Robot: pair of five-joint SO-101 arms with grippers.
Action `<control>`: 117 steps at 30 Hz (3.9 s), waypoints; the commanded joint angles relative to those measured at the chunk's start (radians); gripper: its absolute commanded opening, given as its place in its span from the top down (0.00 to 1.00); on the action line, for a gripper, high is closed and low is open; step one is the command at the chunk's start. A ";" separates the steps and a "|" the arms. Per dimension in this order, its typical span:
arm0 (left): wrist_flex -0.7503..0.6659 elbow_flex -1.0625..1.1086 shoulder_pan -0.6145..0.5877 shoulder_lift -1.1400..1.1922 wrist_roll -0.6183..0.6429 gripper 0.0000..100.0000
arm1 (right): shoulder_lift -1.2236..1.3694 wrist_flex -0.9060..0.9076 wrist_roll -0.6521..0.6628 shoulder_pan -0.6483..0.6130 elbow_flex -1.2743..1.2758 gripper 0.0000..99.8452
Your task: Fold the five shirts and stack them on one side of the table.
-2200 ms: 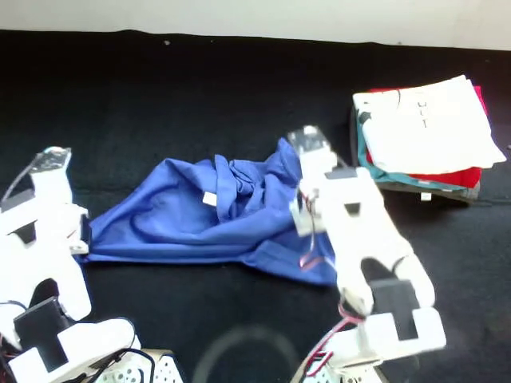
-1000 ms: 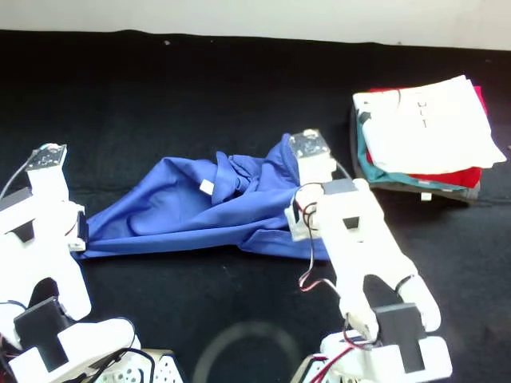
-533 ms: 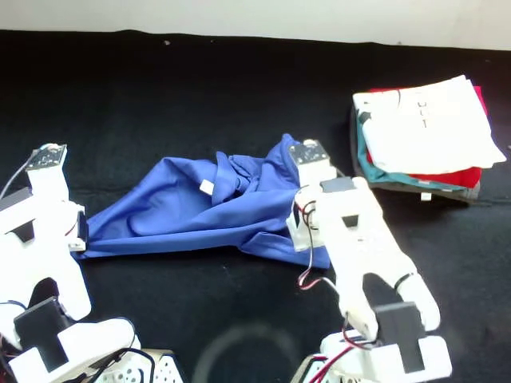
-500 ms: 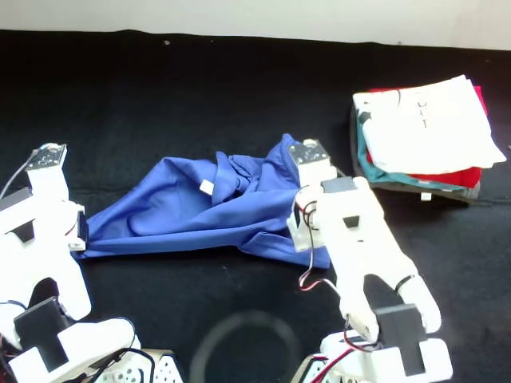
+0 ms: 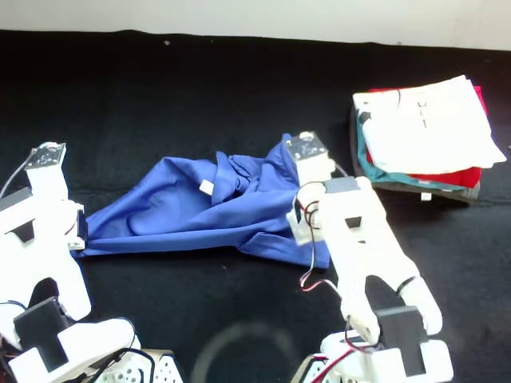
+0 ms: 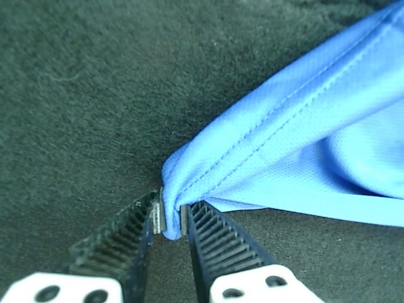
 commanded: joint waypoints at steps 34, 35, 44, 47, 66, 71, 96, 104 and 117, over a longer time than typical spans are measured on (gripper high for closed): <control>-0.025 -0.012 0.002 -0.007 0.002 0.99 | -0.519 0.177 -0.006 -0.004 0.328 0.90; -0.025 -0.012 0.002 -0.007 0.002 0.99 | -0.510 0.177 -0.025 -0.007 0.328 0.87; -0.025 -0.012 0.002 -0.007 0.002 0.99 | -0.351 0.186 0.037 -0.147 0.331 0.74; -0.025 -0.010 0.001 -0.007 0.002 0.99 | -0.315 0.180 0.035 -0.163 0.329 0.74; -0.025 -0.008 -0.005 -0.007 0.000 0.99 | -0.154 0.016 0.032 -0.139 0.329 0.99; -0.025 -0.007 -0.005 -0.007 0.000 0.99 | -0.263 0.016 0.032 -0.033 0.328 0.99; 0.040 -0.033 0.097 -0.054 0.005 0.99 | -0.555 0.081 0.055 0.094 0.179 0.99; 0.385 -0.367 0.160 -0.306 0.140 0.99 | -0.460 0.286 0.081 0.151 -0.395 0.99; 0.660 -0.905 0.182 -0.424 0.175 0.99 | -0.409 0.515 0.144 0.199 -1.079 0.99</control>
